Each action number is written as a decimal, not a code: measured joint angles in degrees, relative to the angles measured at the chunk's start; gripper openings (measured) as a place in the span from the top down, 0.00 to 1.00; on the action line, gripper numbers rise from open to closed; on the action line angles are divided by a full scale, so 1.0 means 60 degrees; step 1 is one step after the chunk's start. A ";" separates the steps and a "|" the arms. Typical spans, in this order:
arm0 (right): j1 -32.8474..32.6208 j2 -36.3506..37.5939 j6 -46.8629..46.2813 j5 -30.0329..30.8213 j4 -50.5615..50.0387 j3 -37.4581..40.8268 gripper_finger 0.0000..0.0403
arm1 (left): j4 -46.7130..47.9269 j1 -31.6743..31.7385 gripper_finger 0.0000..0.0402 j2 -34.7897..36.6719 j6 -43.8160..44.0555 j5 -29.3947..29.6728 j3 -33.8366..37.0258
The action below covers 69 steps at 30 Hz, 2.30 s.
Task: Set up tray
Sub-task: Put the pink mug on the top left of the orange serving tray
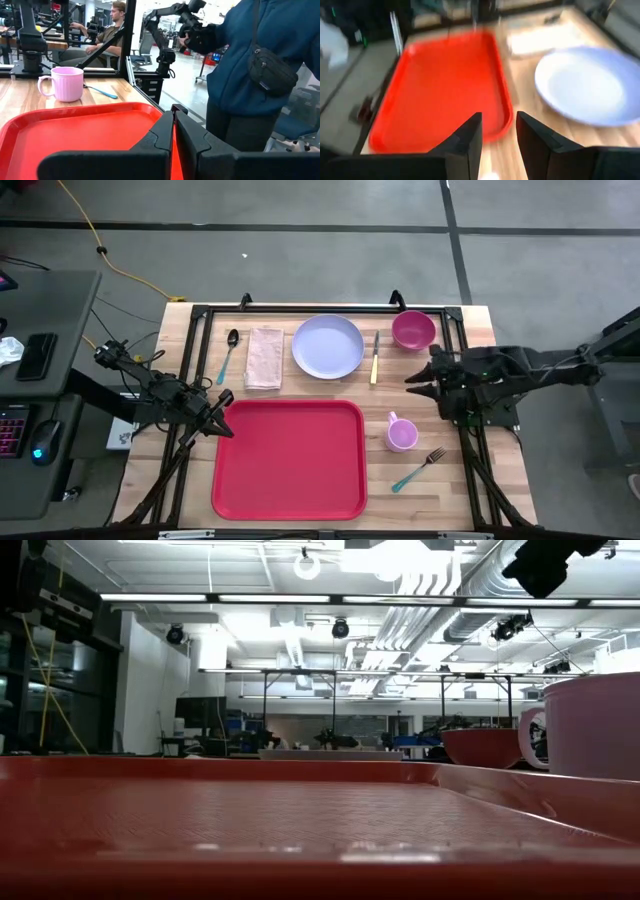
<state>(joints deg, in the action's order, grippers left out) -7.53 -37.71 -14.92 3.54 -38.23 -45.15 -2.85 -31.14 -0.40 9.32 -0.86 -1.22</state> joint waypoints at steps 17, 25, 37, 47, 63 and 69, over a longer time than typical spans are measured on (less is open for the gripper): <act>0.0000 -0.3389 -0.0583 -0.1672 -0.4426 -0.2484 0.75 | 0.0442 -0.0002 0.88 0.0004 0.0000 0.0004 0.0001; 0.0000 -0.3859 -0.1038 -0.1819 -0.4497 -0.2484 0.76 | 0.0494 0.0000 0.88 0.0004 0.0000 0.0007 -0.0002; -0.0172 -0.4747 -0.1377 -0.2055 -0.4475 -0.2340 0.75 | 0.0491 -0.0004 0.88 0.0004 0.0000 0.0007 0.0001; -0.0505 -0.5174 -0.1866 -0.2146 -0.4514 -0.2320 0.75 | 0.0425 -0.0003 0.88 0.0004 0.0000 0.0007 -0.0002; -0.0514 -0.5174 -0.2278 -0.1913 -0.4515 -0.2320 0.75 | 0.0421 0.0000 0.88 0.0004 0.0000 0.0011 0.0001; -0.0514 -0.5233 -0.2306 -0.1811 -0.4515 -0.2320 0.73 | 0.0421 -0.0003 0.88 0.0004 0.0000 0.0011 -0.0001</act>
<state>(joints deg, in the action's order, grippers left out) -10.61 -69.10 -28.75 -7.33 -65.32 -59.07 -0.32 -31.15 -0.38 9.32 -0.80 -1.23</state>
